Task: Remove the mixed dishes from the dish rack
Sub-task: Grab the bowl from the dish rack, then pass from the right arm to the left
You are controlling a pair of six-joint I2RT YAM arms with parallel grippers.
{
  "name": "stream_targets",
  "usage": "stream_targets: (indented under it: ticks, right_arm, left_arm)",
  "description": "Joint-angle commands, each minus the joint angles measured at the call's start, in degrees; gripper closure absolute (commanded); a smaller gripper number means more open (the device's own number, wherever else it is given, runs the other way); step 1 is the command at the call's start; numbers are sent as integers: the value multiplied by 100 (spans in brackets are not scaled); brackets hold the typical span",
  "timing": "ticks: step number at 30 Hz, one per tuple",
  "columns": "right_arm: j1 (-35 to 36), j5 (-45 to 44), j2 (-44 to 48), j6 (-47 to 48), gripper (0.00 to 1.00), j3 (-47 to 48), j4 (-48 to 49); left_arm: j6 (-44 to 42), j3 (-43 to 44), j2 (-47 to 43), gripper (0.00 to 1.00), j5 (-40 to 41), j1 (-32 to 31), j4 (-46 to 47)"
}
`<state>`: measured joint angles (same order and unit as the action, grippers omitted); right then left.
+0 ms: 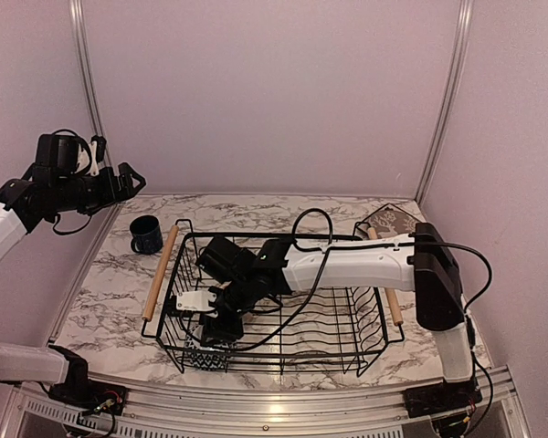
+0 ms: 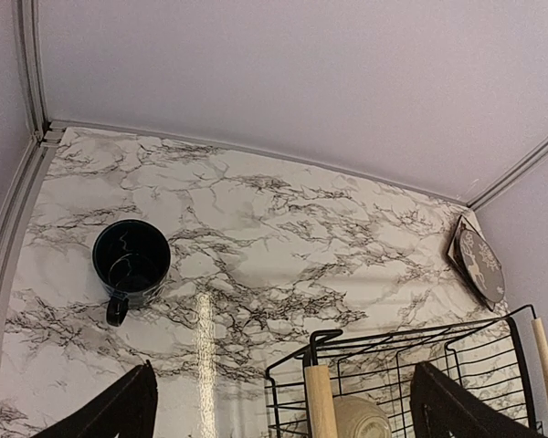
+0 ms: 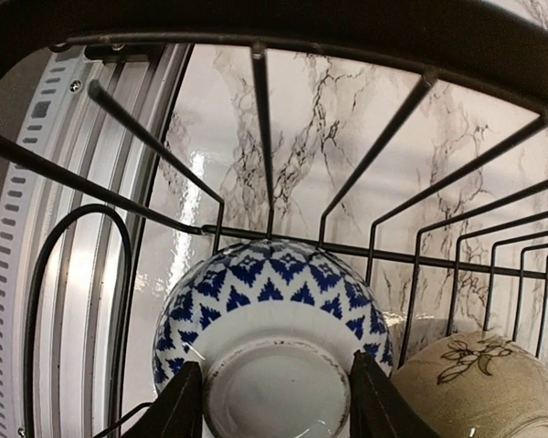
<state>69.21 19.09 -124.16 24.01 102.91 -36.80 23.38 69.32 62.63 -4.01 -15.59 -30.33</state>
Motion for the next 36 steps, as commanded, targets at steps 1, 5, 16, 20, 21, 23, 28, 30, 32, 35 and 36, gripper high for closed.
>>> stream_targets:
  ticks: [1,5,16,20,21,23,28,30,32,35,36]
  right_arm:
    - [40,-103,213,-125,65,-290,194]
    - [-44,-71,524,-347,65,-641,620]
    - [-479,468,1276,-1341,64,-1640,1942]
    - [-572,595,1341,-1750,64,-1807,2410]
    - [-579,636,1354,-1837,64,-1827,2522]
    - [-641,788,1372,-2005,64,-1917,2731]
    - [-776,1207,1521,-2503,64,-2184,3342]
    - [-829,1265,1570,-2752,64,-2271,3546]
    - [-871,1314,1638,-2956,64,-2333,3709]
    - [-936,1300,1807,-3193,64,-2472,4046]
    - [-954,1285,1873,-3271,64,-2509,4132]
  left_arm:
    - [-20,64,-120,1,76,-23,-190]
    - [-8,69,-145,1,67,-20,-197]
    - [77,87,-129,1,-40,-34,-145]
    - [137,106,-133,1,-150,-57,-92]
    - [154,108,-124,1,-213,-62,-68]
    - [186,108,-113,1,-335,-75,-16]
    - [282,108,-119,1,-634,-109,102]
    - [342,108,-135,1,-730,-131,185]
    - [414,100,-137,1,-901,-157,283]
    - [542,82,-108,1,-1180,-224,457]
    - [578,82,-88,1,-1256,-255,517]
